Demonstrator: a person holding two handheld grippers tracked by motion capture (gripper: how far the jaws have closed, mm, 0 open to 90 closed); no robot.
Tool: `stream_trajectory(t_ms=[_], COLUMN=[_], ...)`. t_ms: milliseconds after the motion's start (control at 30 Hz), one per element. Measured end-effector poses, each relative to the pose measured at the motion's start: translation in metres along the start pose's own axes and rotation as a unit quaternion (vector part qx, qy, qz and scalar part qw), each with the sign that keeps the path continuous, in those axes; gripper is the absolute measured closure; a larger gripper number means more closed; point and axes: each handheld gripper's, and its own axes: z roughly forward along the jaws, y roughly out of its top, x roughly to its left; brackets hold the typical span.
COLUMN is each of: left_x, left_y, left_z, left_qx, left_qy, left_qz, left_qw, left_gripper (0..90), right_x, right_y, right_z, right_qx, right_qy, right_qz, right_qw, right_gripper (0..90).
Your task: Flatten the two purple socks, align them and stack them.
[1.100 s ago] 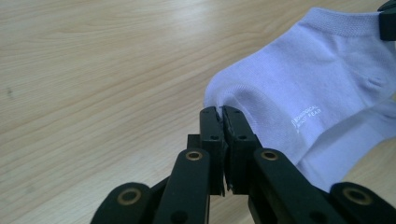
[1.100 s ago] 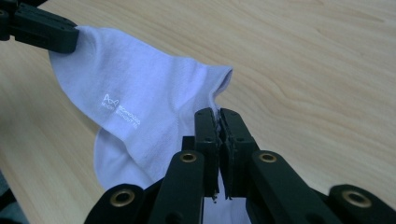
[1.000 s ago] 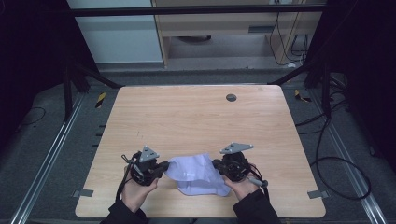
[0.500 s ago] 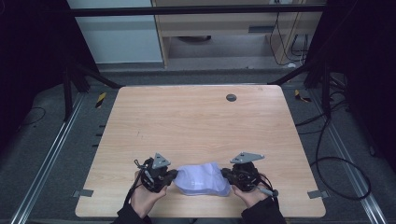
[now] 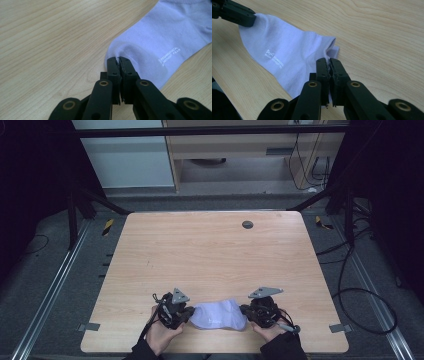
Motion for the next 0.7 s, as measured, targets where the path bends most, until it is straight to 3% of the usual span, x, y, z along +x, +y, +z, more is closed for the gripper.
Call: stream_trajectory(t_ms=[200,433,700], left_x=[-0.002,-0.003,-0.005], left_y=[-0.001,0.001,-0.004], left_z=[0.005,0.001,0.013], left_qx=[0.003,-0.007,0.013], left_qy=[-0.001,-0.021,-0.020], left_qz=[0.001,-0.007,0.001], left_qw=[1.0000,0.9997,0.9997], left_gripper=[87.0,87.0,86.5], right_x=[-0.003,-0.003,-0.011], right_y=[-0.002,0.000,-0.009], right_z=[0.001,-0.004,0.005], right_qx=[0.007,0.002,0.025], right_qy=[-0.005,-0.001,-0.021], right_qz=[0.002,0.003,0.003], right_qw=[1.0000,1.0000,0.9995], right_gripper=[86.7,86.7,83.4])
